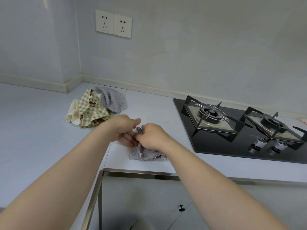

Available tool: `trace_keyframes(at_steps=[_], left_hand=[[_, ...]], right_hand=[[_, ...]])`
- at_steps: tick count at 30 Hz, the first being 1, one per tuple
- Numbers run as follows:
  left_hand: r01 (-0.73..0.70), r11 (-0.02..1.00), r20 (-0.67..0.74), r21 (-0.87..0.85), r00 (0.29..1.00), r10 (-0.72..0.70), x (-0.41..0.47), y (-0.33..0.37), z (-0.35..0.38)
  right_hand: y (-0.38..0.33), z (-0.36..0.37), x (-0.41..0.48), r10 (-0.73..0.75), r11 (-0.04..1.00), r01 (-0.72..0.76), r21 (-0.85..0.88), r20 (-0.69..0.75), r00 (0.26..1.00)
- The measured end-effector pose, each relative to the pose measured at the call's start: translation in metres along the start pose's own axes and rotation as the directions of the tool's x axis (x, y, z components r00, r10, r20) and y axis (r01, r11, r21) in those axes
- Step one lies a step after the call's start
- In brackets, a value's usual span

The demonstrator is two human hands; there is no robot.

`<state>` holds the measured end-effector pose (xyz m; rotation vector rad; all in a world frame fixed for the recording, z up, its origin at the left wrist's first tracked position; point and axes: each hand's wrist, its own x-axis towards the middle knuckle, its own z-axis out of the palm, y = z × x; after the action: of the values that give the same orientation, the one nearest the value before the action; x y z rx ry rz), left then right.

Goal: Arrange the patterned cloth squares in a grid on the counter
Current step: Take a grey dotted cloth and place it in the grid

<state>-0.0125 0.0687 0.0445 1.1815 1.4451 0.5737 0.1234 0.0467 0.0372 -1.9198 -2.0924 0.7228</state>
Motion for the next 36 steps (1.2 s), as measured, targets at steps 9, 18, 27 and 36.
trace_keyframes(at_steps=[9, 18, 27, 36], left_hand=[[-0.042, 0.983, -0.066, 0.181, 0.996, 0.055, 0.007, -0.007, 0.002], [-0.134, 0.668, -0.121, 0.732, 0.939, 0.321, 0.010, -0.006, 0.014], [-0.293, 0.749, -0.103, 0.594, 0.896, 0.432, 0.022, -0.011, 0.022], [-0.580, 0.815, -0.168, 0.004, 0.803, 0.572, -0.005, 0.011, 0.053]], right_hand=[[0.040, -0.034, 0.009, 0.055, 0.995, -0.074, -0.074, -0.232, 0.971], [0.068, -0.025, 0.020, 0.046, 0.999, -0.045, 0.018, -0.069, 0.997], [0.078, -0.034, 0.009, -0.042, 0.992, 0.051, 0.116, -0.078, 0.996], [0.084, -0.099, -0.061, -0.113, 0.992, 0.118, 0.045, -0.110, 0.988]])
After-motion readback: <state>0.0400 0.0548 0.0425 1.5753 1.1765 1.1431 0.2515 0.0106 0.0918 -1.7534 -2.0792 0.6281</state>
